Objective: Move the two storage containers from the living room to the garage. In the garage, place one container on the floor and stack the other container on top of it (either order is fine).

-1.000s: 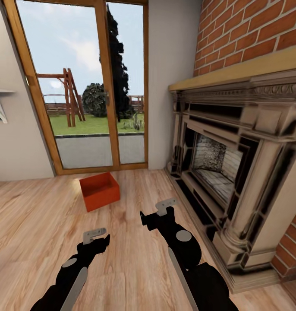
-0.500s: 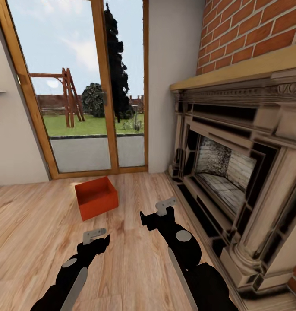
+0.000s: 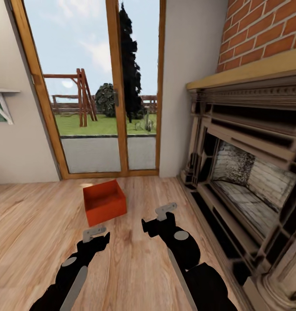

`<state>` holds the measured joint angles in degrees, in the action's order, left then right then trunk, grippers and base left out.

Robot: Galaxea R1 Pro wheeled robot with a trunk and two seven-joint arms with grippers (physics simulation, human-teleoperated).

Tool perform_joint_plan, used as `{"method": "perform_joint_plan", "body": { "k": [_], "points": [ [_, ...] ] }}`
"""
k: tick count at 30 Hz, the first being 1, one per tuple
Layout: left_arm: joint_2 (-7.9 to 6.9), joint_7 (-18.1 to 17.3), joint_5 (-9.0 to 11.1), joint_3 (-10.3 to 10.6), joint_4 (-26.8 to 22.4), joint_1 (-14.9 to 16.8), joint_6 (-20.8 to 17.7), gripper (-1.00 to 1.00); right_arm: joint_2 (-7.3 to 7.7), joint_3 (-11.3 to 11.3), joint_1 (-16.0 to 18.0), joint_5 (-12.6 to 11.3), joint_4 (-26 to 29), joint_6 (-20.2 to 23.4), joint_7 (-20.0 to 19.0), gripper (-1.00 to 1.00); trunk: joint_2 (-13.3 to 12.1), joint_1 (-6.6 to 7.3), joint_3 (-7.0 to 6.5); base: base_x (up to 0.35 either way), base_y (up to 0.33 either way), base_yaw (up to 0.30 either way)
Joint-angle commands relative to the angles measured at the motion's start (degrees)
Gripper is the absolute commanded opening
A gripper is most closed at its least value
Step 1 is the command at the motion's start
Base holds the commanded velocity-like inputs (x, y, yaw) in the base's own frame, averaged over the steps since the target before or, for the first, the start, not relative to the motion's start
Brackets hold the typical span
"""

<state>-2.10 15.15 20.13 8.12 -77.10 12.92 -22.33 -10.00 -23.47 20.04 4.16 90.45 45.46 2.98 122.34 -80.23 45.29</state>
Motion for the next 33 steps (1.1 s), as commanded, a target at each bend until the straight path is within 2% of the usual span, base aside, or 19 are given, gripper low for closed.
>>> {"method": "perform_joint_plan", "body": {
  "k": [1, 5, 9, 14, 17, 21, 33],
  "points": [
    [0.0, 0.01, 0.0, -0.01, -0.03, 0.0, 0.0, 1.0, 0.0, 0.0, 0.0, 0.01, -0.2, 0.07, 0.06, 1.0, 0.0, 0.0, 0.0, 0.338, 0.0, 0.198],
    [-0.01, 0.05, 0.05, -0.29, -0.02, 0.0, -0.06, 1.0, 0.0, 0.01, 0.0, 0.05, -1.44, 0.23, 1.48, 1.0, 0.0, 0.0, 0.0, 0.338, 0.0, 0.254],
    [0.05, 0.02, 0.12, -2.77, 0.26, 0.0, -0.23, 1.0, 0.0, 0.01, 0.0, 0.04, -3.25, 0.15, 5.78, 1.0, 0.0, 0.0, 0.0, 0.338, 0.0, 0.28],
    [0.09, -0.02, 0.21, -4.3, 0.76, 0.0, -0.45, 1.0, 0.0, 0.04, 0.0, -0.01, -4.68, -0.05, 8.76, 1.0, 0.0, 0.0, 0.0, 0.338, 0.0, 0.286],
    [0.23, -0.06, 0.24, -4.63, 2.22, 0.0, -0.55, 1.0, 0.0, 0.05, 0.0, -0.02, -5.39, -0.1, 9.27, 1.0, 0.0, 0.0, 0.0, 0.338, 0.0, 0.288],
    [0.43, -0.12, 0.26, -4.82, 6.59, 0.0, -0.54, 1.0, 0.0, 0.12, 0.08, 0.05, -9.96, -0.23, 9.59, 1.0, 0.0, 0.0, 0.0, 0.338, 0.0, 0.288],
    [0.8, -0.23, 0.31, -4.69, 11.34, 0.05, -0.58, 1.0, 0.0, 1.01, 0.18, -0.29, -17.43, -0.98, 9.73, 1.0, 0.0, 0.0, 0.0, 0.338, -0.025, 0.288]
  ]
}}
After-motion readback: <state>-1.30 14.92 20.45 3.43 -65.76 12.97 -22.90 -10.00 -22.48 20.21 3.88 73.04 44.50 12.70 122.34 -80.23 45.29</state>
